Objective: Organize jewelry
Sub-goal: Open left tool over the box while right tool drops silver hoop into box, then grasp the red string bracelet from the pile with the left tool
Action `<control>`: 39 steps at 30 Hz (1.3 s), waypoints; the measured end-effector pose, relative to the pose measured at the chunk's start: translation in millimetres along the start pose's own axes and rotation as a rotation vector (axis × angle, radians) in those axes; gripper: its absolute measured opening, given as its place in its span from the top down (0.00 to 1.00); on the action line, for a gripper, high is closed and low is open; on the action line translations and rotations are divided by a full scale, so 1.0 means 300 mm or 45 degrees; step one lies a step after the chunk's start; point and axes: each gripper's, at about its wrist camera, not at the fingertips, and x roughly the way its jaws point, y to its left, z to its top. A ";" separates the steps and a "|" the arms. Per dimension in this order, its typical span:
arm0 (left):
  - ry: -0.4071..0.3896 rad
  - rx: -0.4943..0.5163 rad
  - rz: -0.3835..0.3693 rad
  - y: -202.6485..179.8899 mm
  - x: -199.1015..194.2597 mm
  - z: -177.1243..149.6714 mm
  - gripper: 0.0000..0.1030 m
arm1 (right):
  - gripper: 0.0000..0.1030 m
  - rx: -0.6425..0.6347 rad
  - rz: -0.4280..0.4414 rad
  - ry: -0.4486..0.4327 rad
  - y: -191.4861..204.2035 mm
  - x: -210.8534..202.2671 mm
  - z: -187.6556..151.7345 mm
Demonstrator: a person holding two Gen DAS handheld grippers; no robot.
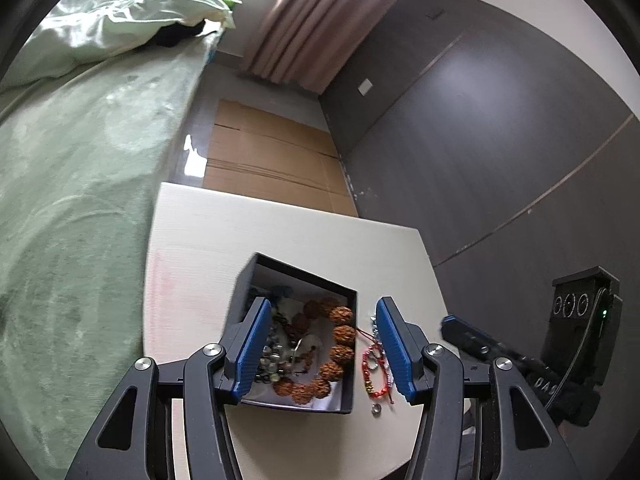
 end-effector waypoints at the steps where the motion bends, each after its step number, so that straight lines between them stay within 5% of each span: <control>1: 0.005 0.014 -0.003 -0.013 0.007 -0.003 0.46 | 0.54 0.017 -0.004 -0.004 -0.020 -0.020 -0.001; 9: 0.042 0.129 -0.009 -0.119 0.053 -0.037 0.41 | 0.53 0.085 -0.084 -0.026 -0.137 -0.112 -0.038; 12: 0.022 0.182 0.016 -0.162 0.066 -0.059 0.27 | 0.38 0.112 -0.103 -0.024 -0.177 -0.135 -0.067; 22: 0.082 0.287 0.036 -0.273 0.153 -0.120 0.27 | 0.11 0.193 -0.152 -0.003 -0.311 -0.203 -0.152; 30: 0.122 0.285 0.039 -0.307 0.215 -0.150 0.27 | 0.08 0.372 -0.189 -0.055 -0.463 -0.271 -0.191; 39: 0.288 0.391 0.127 -0.361 0.339 -0.223 0.60 | 0.08 0.496 -0.217 -0.070 -0.581 -0.296 -0.210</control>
